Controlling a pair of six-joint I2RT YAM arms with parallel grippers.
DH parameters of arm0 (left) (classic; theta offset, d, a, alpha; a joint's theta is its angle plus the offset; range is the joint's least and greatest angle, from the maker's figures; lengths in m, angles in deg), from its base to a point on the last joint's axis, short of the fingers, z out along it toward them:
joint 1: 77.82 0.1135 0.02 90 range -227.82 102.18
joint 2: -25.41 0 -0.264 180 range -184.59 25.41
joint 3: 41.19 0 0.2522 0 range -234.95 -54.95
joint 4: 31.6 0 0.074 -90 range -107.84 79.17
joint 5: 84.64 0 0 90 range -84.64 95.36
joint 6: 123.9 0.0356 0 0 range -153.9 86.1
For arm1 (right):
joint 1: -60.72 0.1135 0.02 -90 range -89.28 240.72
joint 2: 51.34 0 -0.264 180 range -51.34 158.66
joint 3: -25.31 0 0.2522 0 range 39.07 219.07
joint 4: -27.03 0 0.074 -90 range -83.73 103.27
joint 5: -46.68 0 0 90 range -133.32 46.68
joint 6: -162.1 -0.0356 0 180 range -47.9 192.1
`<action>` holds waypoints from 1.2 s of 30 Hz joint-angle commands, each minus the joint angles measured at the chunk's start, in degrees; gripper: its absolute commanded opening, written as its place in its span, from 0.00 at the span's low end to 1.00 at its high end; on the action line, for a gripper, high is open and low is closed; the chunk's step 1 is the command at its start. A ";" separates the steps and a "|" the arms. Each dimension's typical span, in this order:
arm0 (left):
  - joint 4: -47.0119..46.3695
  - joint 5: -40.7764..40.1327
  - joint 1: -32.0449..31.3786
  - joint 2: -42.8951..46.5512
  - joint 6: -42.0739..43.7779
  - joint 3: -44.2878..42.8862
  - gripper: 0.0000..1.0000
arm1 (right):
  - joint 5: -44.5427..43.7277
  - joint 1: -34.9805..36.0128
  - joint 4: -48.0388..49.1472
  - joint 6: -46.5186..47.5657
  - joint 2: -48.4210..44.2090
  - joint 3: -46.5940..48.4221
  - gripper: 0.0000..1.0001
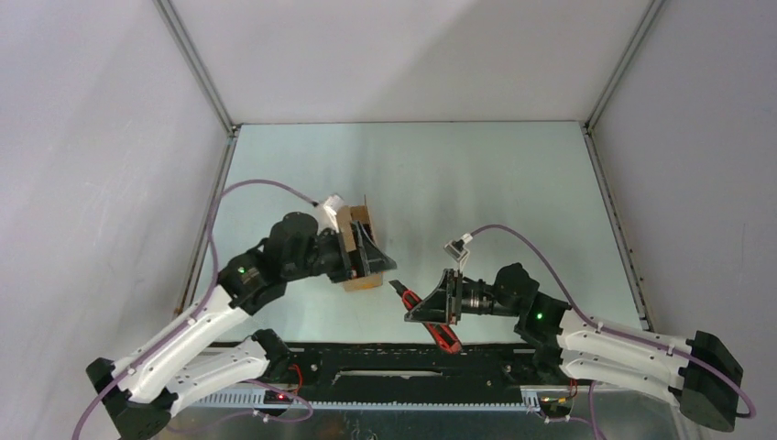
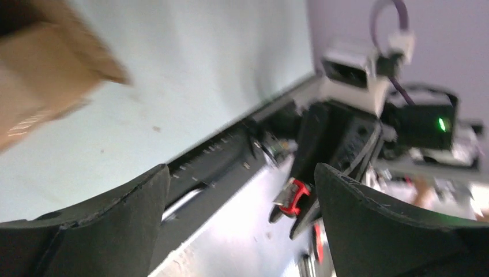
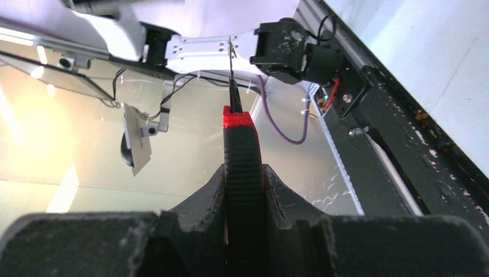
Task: Unpack the express box
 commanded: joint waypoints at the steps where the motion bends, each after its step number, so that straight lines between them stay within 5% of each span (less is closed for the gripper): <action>1: 31.14 -28.87 2.36 -1.02 -2.55 -11.78 0.96 | -5.19 1.79 -1.13 -0.16 0.99 0.15 0.00; 4: 43.53 -39.36 6.20 -5.09 -6.73 -15.12 0.95 | -9.22 4.47 -0.27 -0.16 3.65 0.37 0.00; 14: 37.10 -34.37 11.85 -24.05 2.40 -21.52 1.00 | -17.90 9.25 8.57 -1.60 13.78 -0.28 0.00; 36: 37.45 -34.56 13.79 -44.82 4.82 -33.15 0.94 | -18.50 9.97 15.99 -1.86 21.04 -2.40 0.00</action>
